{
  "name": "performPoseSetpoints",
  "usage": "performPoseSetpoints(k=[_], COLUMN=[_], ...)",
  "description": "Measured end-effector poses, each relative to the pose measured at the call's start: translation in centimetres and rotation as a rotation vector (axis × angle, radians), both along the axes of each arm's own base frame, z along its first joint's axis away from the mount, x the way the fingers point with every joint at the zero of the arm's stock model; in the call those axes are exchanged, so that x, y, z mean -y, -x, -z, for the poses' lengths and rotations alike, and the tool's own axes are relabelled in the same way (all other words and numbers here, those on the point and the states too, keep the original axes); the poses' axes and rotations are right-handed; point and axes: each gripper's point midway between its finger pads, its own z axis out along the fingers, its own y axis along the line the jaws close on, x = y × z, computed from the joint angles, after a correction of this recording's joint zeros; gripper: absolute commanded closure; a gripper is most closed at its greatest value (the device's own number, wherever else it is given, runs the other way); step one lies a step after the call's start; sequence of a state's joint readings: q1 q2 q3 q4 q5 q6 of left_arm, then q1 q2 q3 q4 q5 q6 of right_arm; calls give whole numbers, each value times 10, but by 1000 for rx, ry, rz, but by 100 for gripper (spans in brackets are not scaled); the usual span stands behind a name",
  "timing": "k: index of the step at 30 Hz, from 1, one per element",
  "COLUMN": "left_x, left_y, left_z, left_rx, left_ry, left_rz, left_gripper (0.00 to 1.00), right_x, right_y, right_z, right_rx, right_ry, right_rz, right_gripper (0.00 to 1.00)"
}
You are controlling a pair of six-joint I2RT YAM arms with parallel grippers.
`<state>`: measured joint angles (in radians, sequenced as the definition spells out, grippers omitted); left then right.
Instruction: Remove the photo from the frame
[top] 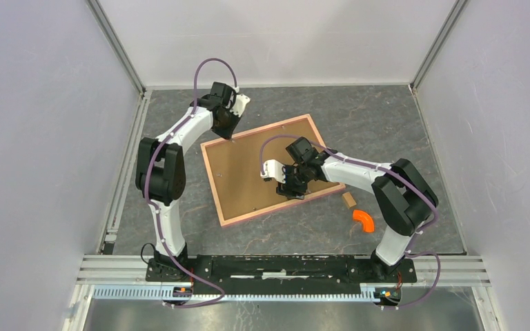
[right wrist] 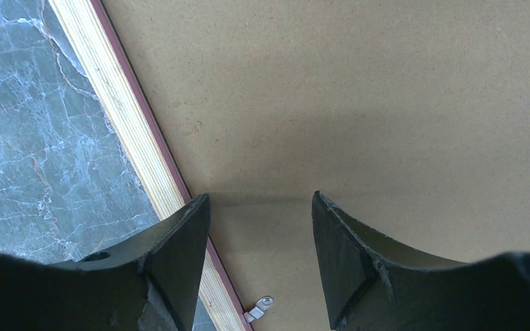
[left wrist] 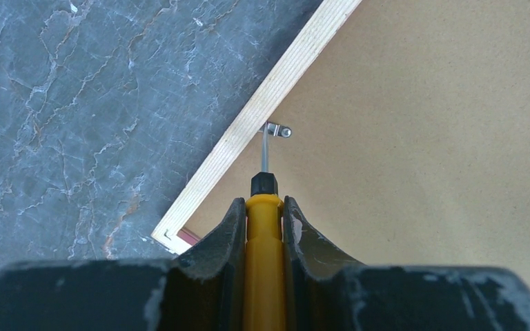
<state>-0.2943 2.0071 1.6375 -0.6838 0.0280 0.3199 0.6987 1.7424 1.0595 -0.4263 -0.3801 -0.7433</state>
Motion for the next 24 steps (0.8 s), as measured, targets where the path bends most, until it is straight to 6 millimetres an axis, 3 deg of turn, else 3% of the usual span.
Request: performPoseSetpoints(k=[15,24], left_x=[-1,12], left_y=[4,4], left_z=[1,-5], left_rx=[-6,1], left_ry=[-15,7], left_rz=[47,75], left_gripper=[98,98], right_x=[-1,0], right_y=[0,0], right_z=[2,2], right_rx=[-5,-6], right_ry=[0,1], right_rz=[-1,-2], right_gripper=[40,40])
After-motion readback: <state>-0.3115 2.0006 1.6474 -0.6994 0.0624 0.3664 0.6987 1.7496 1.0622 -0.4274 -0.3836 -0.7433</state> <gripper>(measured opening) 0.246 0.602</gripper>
